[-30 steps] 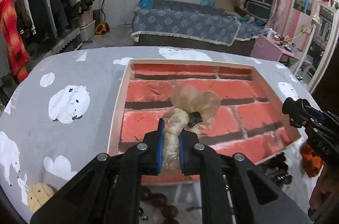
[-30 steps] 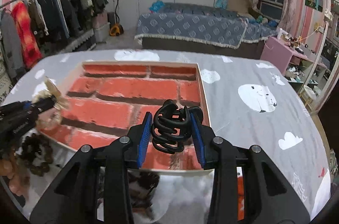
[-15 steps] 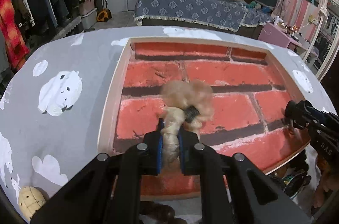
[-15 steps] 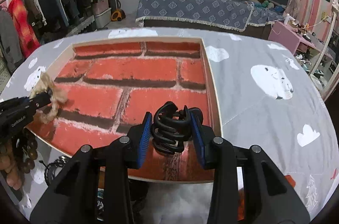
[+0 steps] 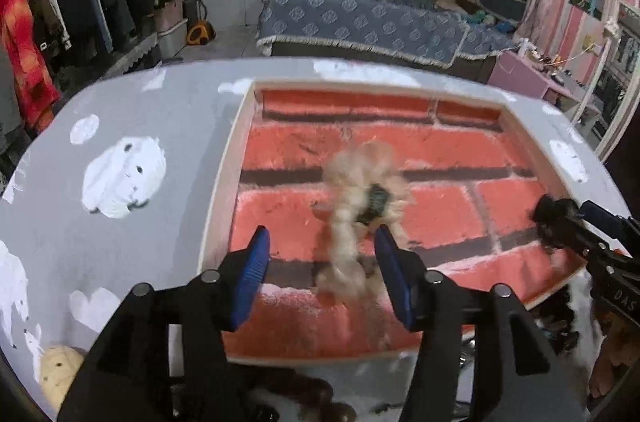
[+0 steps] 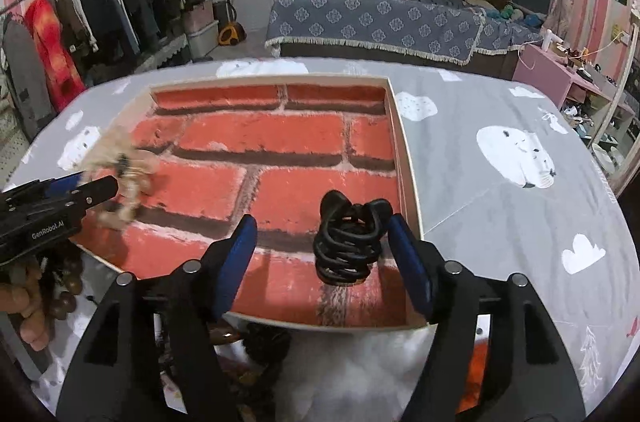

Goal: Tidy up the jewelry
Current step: 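Open both tools to release the items into the tray and withdraw, then grasp the white-strap watch with the left tool while the right tool grasps the orange scrunchie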

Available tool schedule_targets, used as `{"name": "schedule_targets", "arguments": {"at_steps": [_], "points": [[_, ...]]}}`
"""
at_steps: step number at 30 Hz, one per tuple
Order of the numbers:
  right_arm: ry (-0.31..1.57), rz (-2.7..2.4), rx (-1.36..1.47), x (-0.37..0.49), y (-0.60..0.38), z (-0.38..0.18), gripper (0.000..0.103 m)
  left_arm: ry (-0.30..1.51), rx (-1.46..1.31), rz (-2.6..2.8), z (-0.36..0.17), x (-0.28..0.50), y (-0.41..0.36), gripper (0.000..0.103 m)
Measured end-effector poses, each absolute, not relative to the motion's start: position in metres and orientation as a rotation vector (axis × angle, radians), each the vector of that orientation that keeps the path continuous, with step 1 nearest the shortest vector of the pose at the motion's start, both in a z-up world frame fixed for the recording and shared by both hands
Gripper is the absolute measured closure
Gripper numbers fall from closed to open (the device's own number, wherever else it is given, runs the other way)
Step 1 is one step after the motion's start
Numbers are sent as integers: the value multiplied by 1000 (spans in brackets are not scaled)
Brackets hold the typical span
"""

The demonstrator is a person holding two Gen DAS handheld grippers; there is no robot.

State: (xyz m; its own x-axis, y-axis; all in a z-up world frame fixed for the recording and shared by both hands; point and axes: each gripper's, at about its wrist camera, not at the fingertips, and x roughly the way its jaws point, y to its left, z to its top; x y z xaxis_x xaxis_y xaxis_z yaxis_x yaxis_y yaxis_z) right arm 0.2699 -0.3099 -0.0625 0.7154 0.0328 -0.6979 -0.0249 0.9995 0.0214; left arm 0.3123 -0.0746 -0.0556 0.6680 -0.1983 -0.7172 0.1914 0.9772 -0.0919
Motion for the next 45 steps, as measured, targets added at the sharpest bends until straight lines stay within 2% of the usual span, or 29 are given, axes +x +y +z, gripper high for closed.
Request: {"name": "schedule_targets", "arguments": {"at_steps": [7,12,23,26,35,45], "points": [[648,0,34,216,-325,-15,30,664,21,-215,-1,264,-43,44],[617,-33,30,166,-340,-14,29,585,22,-165,12,216,-8,39],[636,-62,17,79,-327,-42,27,619,45,-112,-43,125,28,37],[665,-54,33,79,-328,-53,27,671,45,-108,-63,124,31,37],[668,-70,40,81,-330,-54,27,737,32,-94,-70,139,40,38],[662,-118,51,87,-349,-52,27,812,77,-147,-79,153,19,75]]}}
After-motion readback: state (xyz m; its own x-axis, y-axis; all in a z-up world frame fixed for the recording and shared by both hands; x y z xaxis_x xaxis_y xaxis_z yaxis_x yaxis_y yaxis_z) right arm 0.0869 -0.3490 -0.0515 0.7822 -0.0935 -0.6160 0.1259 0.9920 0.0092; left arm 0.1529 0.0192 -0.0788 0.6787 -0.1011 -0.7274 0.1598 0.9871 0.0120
